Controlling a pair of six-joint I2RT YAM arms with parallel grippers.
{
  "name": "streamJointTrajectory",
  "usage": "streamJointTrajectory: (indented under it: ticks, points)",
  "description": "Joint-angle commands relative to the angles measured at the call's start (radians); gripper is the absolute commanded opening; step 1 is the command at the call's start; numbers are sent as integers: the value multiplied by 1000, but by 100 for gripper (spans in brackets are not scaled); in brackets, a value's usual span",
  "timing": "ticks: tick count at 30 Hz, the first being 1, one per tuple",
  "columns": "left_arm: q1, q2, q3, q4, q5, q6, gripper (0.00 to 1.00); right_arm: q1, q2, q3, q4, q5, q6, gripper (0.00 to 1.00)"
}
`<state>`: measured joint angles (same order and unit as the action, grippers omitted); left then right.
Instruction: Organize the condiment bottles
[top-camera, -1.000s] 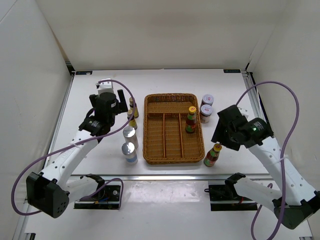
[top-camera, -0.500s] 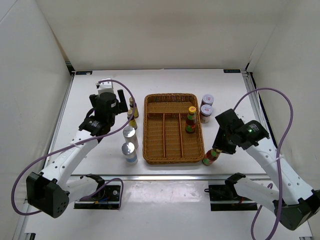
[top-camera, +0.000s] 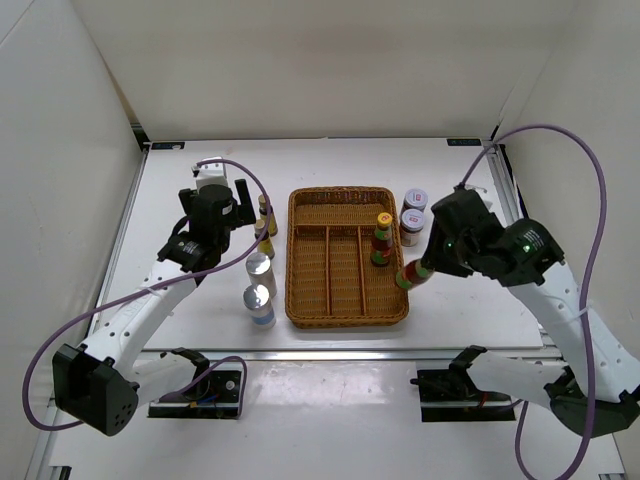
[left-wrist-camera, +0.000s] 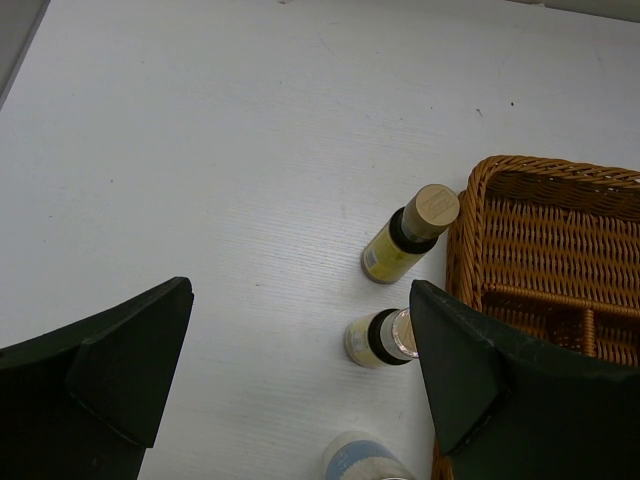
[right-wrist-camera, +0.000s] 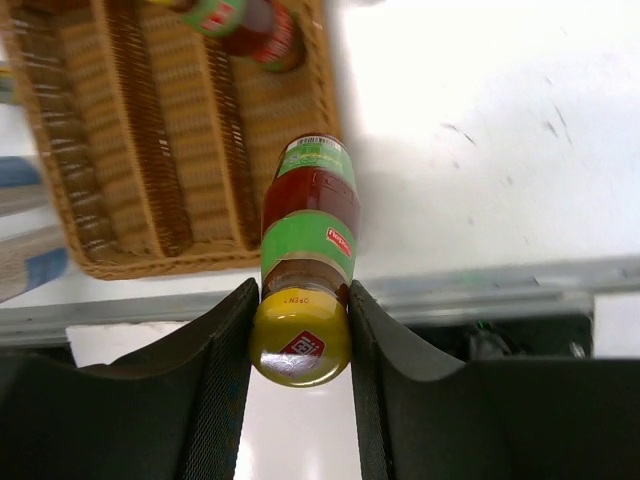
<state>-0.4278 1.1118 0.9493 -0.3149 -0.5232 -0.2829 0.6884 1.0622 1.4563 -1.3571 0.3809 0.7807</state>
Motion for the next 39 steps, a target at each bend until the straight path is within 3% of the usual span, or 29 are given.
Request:
streamJointTrajectory:
  ticks: [1, 13, 19, 22, 26, 27, 32, 37, 39]
  points:
    - [0, -4, 28, -7, 9, -9, 100, 49, 24, 61, 117, 44, -34, 0]
    - [0, 36, 28, -7, -14, 1, 100, 79, 139, -115, 355, -22, -78, 0]
    - [0, 23, 37, -18, -26, 10, 100, 79, 215, -125, 366, -22, -87, 0]
    - [0, 14, 26, -18, -17, 10, 100, 79, 225, -145, 366, -22, -52, 6]
    - [0, 34, 36, -18, -17, 10, 100, 79, 225, -168, 366, -31, -37, 30]
    - [0, 34, 36, -18, -17, 10, 100, 79, 225, -168, 366, -31, -37, 50]
    - [0, 11, 36, -18, -17, 10, 100, 79, 191, -79, 326, 12, -57, 69]
    - [0, 9, 36, -18, -17, 1, 100, 79, 156, 41, 254, 97, -98, 97]
    - [0, 10, 36, -18, -8, 1, 100, 79, 131, 76, 254, 156, -129, 100]
